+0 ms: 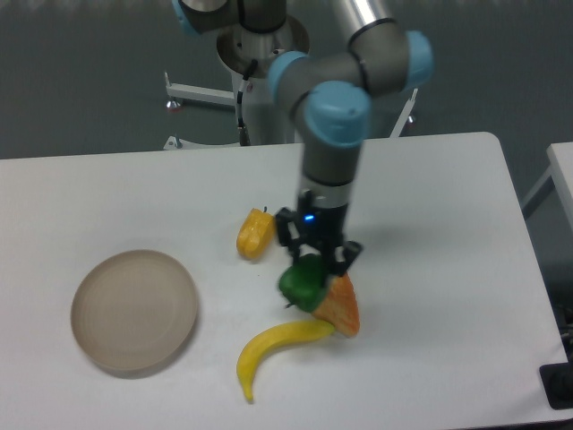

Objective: Pick up the green pepper from the plate
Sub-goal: 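Lift the green pepper off the plate and carry it toward the bread slice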

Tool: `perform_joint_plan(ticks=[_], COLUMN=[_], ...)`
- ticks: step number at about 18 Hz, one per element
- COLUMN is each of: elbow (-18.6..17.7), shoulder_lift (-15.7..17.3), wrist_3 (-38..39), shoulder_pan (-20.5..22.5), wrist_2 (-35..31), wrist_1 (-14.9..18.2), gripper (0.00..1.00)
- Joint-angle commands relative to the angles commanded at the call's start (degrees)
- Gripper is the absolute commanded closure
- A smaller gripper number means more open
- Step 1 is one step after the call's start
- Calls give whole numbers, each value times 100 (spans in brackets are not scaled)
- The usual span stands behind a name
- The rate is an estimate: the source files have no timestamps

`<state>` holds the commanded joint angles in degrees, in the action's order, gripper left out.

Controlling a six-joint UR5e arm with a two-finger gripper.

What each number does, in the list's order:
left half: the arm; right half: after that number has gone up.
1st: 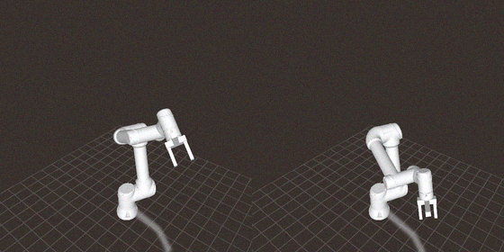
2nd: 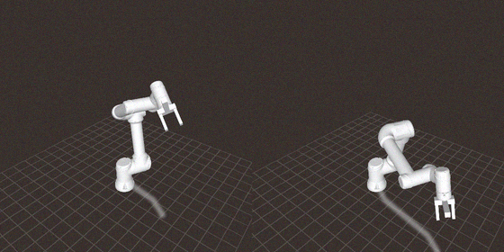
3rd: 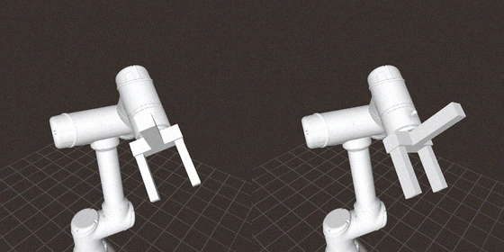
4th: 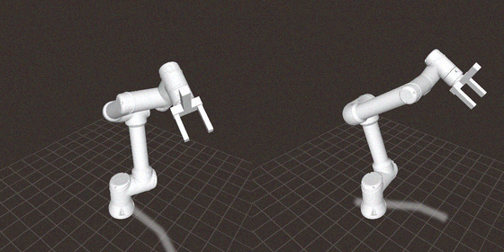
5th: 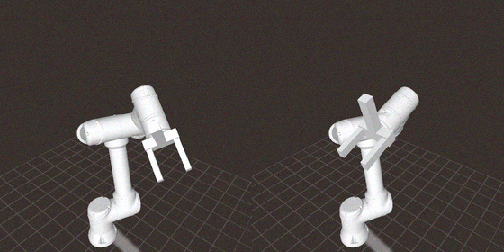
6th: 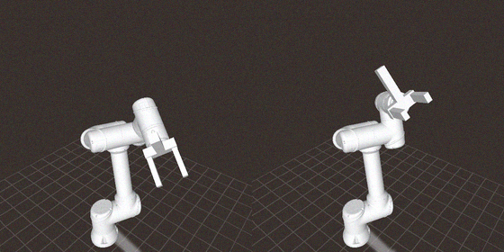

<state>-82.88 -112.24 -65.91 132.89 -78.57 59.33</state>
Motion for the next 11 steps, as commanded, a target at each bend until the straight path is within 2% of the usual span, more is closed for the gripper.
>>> perform_joint_plan(ticks=[5, 11], elbow=[158, 220], shoulder_lift=[-105, -149], wrist_3=[-203, -352], shoulder_pan=[106, 159], wrist_2=[-369, -369], wrist_1=[-9, -9], gripper=[87, 87])
